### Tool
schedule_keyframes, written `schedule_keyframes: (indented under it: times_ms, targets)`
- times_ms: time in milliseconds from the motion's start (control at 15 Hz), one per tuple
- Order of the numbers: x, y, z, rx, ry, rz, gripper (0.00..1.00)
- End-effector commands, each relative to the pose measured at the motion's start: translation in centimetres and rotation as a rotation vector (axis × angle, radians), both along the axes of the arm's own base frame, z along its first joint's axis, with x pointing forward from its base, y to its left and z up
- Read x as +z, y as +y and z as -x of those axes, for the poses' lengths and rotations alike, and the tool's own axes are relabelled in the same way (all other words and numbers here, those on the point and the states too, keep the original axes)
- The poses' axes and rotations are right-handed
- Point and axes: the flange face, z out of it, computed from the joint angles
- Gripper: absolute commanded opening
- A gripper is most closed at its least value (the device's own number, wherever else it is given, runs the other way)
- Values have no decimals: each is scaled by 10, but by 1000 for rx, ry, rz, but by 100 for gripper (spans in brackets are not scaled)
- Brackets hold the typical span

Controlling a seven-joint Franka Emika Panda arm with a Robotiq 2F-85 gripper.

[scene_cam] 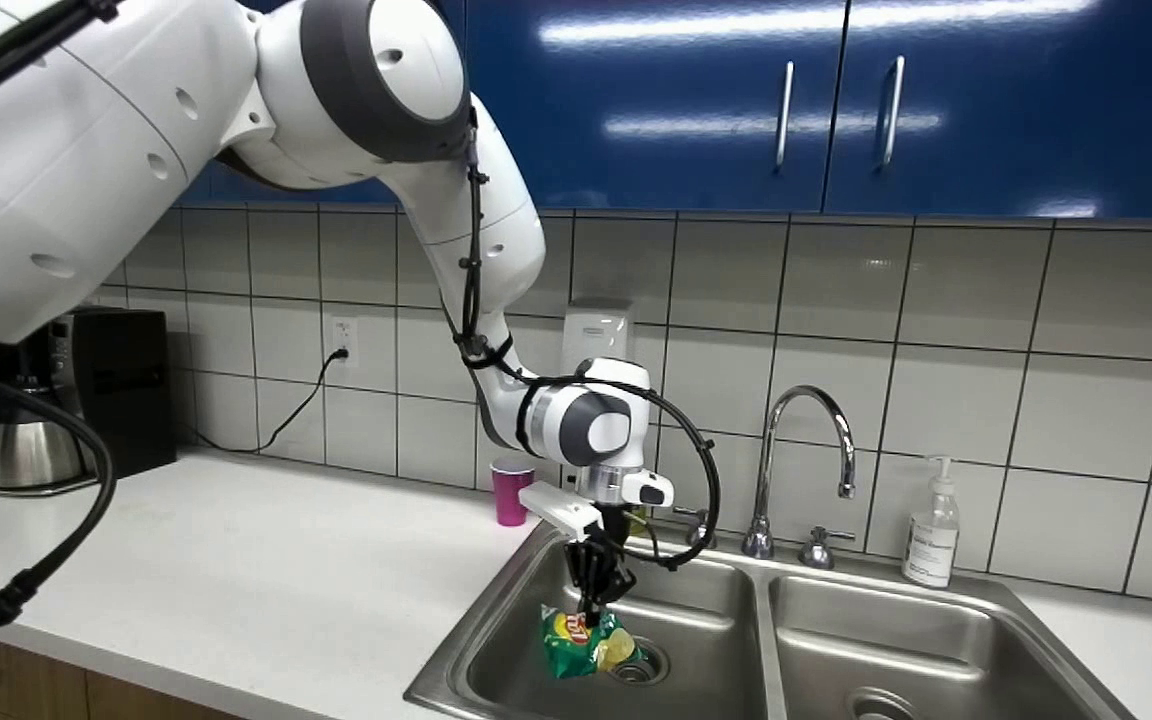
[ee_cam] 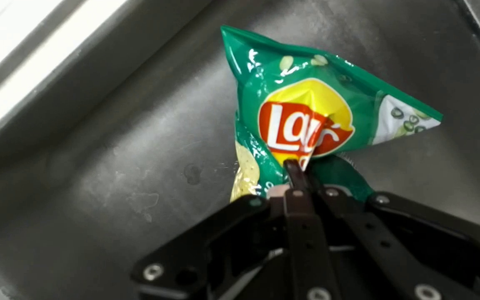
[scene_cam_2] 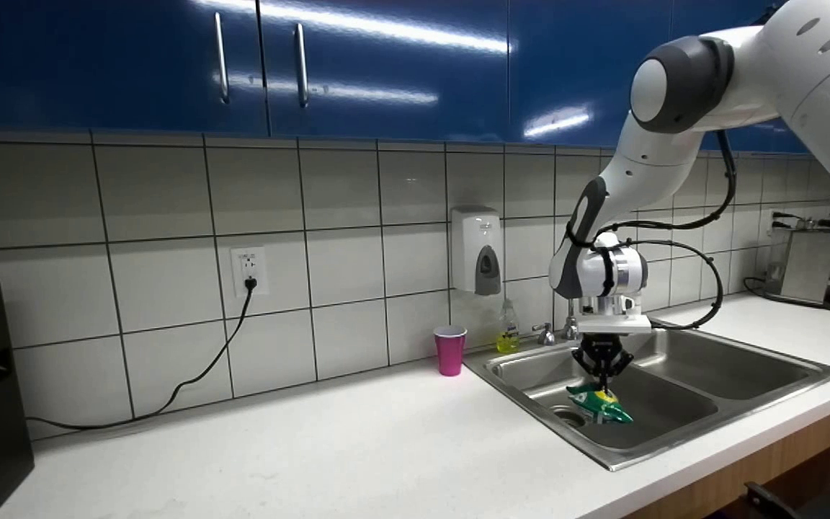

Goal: Put the pack of lays in the sink

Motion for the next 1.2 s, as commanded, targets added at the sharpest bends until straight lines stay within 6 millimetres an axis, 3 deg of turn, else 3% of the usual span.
schedule_keyframes:
  times_ms: [0,600,1133]
  targets:
    - [-21,-7,-10,21,5,16,0]
    - [-69,-7,-16,31,29,35,0]
    - [-84,-7,-20,36,38,41,0]
